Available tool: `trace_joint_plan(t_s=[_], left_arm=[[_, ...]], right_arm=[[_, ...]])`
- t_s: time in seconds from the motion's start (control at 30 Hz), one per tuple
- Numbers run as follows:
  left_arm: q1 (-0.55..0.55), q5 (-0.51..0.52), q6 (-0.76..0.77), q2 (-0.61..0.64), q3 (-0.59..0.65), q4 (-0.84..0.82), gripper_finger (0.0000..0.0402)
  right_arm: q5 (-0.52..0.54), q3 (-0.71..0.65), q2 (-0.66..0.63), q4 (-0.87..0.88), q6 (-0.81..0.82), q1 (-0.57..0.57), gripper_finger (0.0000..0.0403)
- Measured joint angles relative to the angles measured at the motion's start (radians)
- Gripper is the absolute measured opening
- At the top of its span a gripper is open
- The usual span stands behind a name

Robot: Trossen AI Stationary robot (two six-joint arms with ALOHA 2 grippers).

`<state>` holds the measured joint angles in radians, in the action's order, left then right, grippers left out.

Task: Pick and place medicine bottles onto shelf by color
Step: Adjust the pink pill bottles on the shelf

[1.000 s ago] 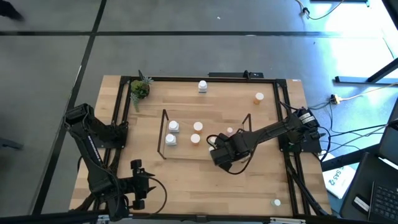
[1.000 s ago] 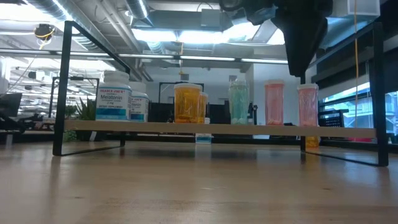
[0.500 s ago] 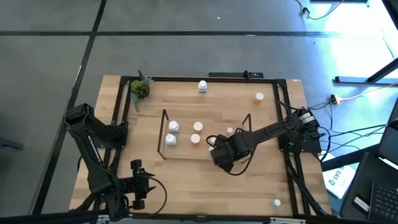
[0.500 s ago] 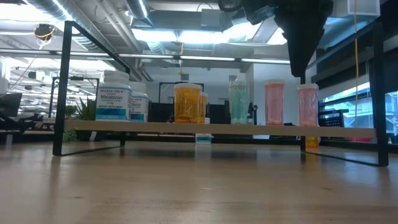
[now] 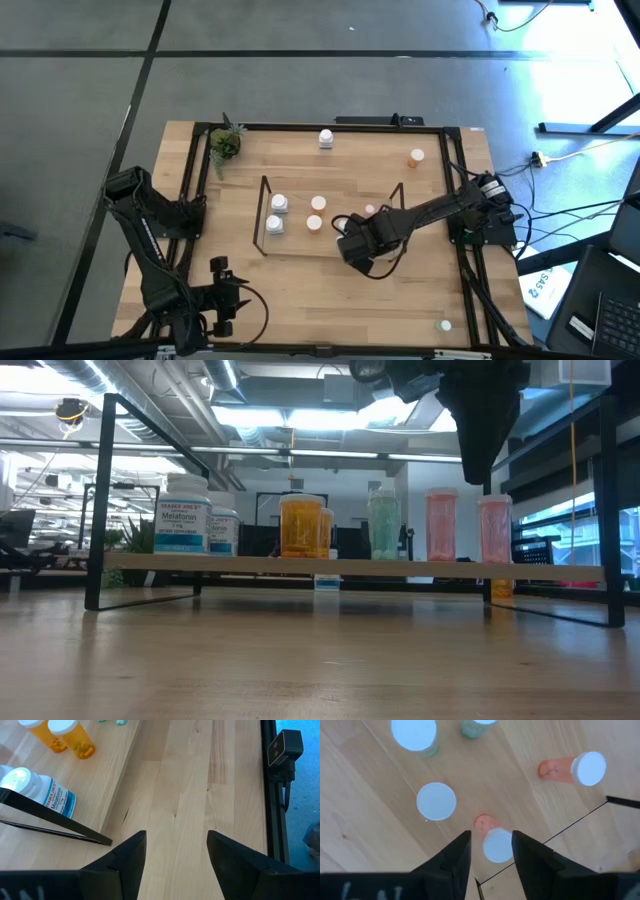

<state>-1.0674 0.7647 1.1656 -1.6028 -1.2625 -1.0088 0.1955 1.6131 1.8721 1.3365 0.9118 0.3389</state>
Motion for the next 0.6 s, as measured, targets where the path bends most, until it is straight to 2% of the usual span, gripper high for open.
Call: trace_joint_plan(t_s=[0.13, 0.4, 0.6], left_arm=[[0.000, 0.000, 0.000, 0.000, 0.000, 0.000, 0.0203], [0.000, 0.000, 0.000, 0.000, 0.000, 0.000, 0.0203], [-0.004, 0.000, 0.002, 0.000, 0.000, 0.000, 0.0203]], right_arm=[[0.002, 0.000, 0.000, 0.013, 0.002, -0.005, 0.0161], [0.021, 0.000, 0.000, 0.031, -0.003, -0.012, 0.0227], [0.021, 0.000, 0.000, 0.046, 0.060, -0.019, 0.0236]])
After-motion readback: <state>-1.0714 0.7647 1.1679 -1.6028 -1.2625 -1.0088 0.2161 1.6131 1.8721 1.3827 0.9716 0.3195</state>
